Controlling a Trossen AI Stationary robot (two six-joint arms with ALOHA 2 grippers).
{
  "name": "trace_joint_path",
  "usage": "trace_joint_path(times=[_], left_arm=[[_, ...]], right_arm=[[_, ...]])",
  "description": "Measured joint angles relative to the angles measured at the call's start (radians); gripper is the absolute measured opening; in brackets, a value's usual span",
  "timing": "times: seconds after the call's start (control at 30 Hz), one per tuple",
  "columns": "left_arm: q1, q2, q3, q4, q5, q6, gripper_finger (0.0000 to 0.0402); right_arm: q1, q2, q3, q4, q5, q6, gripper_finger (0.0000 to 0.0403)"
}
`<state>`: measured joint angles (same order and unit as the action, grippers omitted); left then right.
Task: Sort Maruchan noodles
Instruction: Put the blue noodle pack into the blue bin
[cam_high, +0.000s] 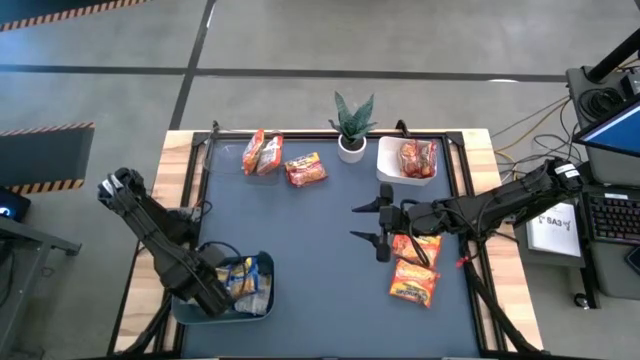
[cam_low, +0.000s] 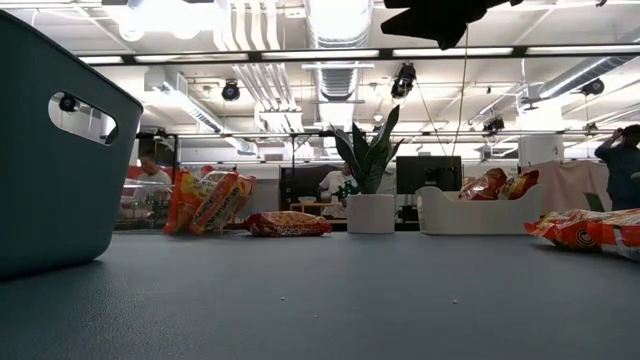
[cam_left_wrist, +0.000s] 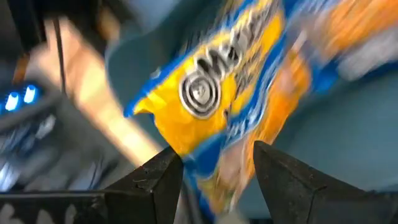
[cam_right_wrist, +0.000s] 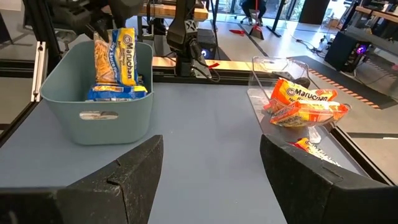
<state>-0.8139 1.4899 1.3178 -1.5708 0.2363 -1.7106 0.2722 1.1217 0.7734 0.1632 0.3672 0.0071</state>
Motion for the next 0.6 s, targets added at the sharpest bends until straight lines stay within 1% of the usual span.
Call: trace_joint_path(times=[0.1, 0.13, 0.17, 0.2, 0.3, 0.37, 0.43, 0.6], left_arm=[[-0.004, -0.002, -0.014, 0.0, 0.201, -0.002, 0.0176], [-0.007, -0.003, -0.018, 0.0, 0.238, -0.005, 0.0176], [-0.009, -0.004, -0.02, 0.0, 0.246, -0.007, 0.0176], [-0.01, -0.005, -0.021, 0.0, 0.228, -0.007, 0.0176], [-0.007, -0.006, -0.021, 0.0, 0.094, -0.005, 0.0176], [-0.006, -0.006, -0.019, 0.0, 0.029, -0.003, 0.0176], [-0.008, -0.006, -0.018, 0.0, 0.002, 0.003, 0.0175], [-0.024, -0.006, -0.024, 0.0, 0.004, 0.052, 0.0162]], right_arm=[[0.0, 0.0, 0.0, 0.001, 0.0, 0.0, 0.0256], [0.0, 0.0, 0.0, 0.001, 0.0, 0.0, 0.0256], [0.0, 0.0, 0.0, 0.001, 0.0, 0.0, 0.0256], [0.0, 0.0, 0.0, 0.001, 0.0, 0.0, 0.0256], [0.0, 0.0, -0.002, 0.002, 0.0, 0.0, 0.0256], [0.0, 0.0, -0.003, 0.001, 0.0, 0.0, 0.0256], [0.0, 0.0, -0.003, 0.002, 0.0, -0.001, 0.0256], [0.0, 0.0, -0.004, 0.002, 0.0, -0.001, 0.0256]])
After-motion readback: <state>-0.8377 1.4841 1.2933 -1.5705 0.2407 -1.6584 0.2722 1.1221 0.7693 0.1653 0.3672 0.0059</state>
